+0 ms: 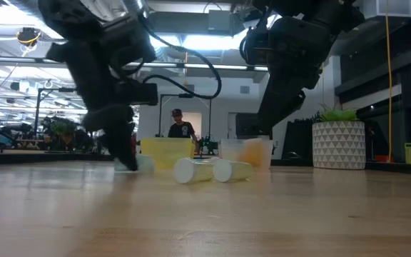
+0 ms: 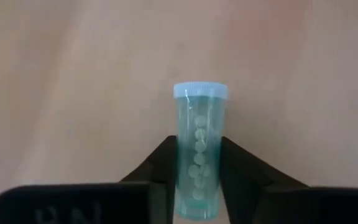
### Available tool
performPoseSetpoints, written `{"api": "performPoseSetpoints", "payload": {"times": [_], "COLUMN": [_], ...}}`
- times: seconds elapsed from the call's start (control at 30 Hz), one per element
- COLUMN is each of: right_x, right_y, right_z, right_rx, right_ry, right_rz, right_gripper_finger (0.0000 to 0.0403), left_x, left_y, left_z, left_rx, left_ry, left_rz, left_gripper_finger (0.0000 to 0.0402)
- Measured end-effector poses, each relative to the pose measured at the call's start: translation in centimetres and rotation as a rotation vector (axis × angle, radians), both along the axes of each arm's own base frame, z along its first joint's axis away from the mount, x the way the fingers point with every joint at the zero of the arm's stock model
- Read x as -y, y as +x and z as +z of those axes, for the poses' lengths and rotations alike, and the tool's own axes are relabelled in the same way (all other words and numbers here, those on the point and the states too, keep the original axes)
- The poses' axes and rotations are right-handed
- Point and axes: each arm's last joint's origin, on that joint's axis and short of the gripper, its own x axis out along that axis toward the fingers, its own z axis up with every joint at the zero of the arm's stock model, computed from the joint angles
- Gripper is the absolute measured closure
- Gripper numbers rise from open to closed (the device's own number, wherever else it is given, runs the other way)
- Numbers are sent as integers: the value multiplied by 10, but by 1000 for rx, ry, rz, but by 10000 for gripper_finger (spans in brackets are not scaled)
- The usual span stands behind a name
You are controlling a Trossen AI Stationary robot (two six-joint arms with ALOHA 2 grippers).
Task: Pick and place medicine bottles into bin by pill shape (circle, oval)
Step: Put the blue tablet bottle into the yellow bin
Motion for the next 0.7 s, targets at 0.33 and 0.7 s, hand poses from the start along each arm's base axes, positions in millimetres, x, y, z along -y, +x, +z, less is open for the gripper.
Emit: {"api": "performPoseSetpoints", "payload": {"times": [0.33, 0.7], "right_x": [0, 0], "right_y": [0, 0], "right_z": [0, 0], "right_rx": [3, 4], "right_ry": [0, -1], "right_rz": [0, 3], "right_gripper_finger": [146, 146], "left_x": [-60, -176], "left_y": [27, -1], "left_z": [75, 83], "left_rx": [155, 202], "left_ry": [260, 101], "left_rz": [149, 354], "left_gripper_finger": [353, 333]}}
